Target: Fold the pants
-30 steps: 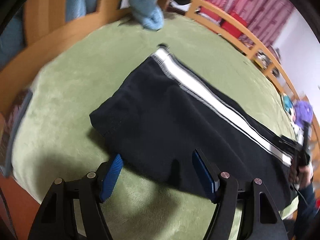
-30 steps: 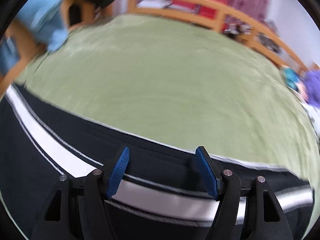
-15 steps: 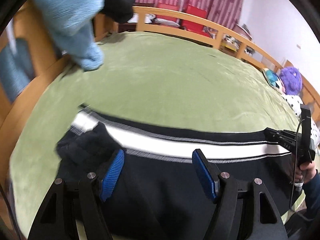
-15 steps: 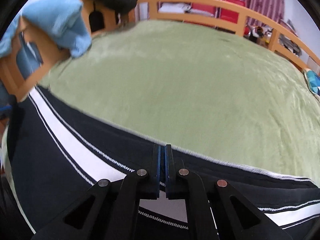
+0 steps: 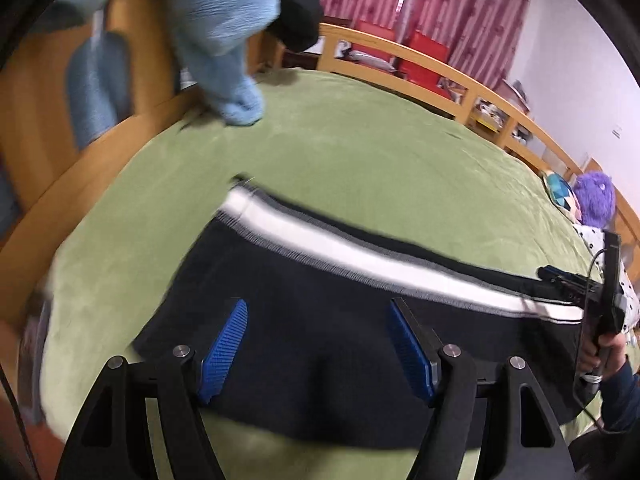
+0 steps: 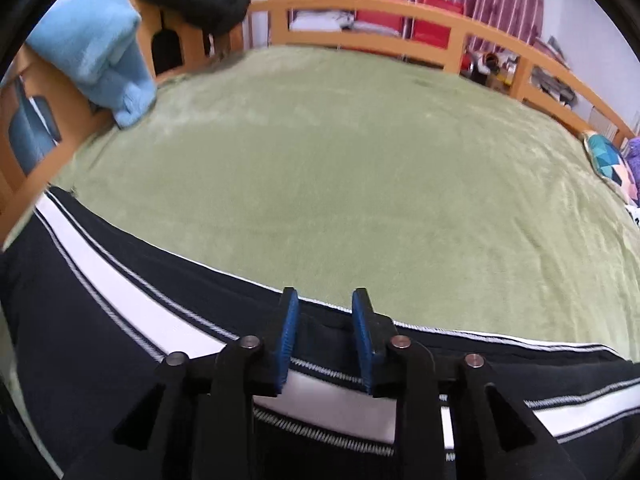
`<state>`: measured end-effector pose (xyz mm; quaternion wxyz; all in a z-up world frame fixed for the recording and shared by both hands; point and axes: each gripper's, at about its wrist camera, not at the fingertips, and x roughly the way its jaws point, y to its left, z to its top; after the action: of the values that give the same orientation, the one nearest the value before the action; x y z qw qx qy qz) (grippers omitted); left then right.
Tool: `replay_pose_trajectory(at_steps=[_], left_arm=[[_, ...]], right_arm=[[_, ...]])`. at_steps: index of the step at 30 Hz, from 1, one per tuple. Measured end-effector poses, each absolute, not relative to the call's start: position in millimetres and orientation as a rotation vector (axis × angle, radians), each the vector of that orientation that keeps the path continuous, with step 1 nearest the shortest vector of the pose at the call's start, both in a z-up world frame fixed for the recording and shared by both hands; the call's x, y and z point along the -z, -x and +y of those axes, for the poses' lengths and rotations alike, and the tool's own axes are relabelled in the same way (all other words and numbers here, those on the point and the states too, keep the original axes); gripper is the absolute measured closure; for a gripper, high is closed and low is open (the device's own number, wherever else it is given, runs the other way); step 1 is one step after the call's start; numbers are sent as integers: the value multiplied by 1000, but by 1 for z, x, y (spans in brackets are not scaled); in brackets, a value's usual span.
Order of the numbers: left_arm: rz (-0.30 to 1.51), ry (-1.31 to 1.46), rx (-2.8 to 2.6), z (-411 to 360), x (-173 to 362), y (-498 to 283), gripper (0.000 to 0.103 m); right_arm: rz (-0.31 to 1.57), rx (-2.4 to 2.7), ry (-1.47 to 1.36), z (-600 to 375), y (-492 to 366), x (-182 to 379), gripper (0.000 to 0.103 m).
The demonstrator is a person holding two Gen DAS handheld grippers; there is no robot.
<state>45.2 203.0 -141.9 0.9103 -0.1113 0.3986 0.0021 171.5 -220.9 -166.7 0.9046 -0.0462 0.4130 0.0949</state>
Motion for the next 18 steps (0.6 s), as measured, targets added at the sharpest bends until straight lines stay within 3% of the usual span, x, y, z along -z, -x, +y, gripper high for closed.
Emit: replay_pose_trajectory(at_steps=[7,18], left_arm=[[819,285,-96,247,158,-53,33],[838,108,-119,238,166,-189,33]], right_arm=[[920,-186,118,-206,-116,160,74],[960,46,-13,-261,-56,171,72]])
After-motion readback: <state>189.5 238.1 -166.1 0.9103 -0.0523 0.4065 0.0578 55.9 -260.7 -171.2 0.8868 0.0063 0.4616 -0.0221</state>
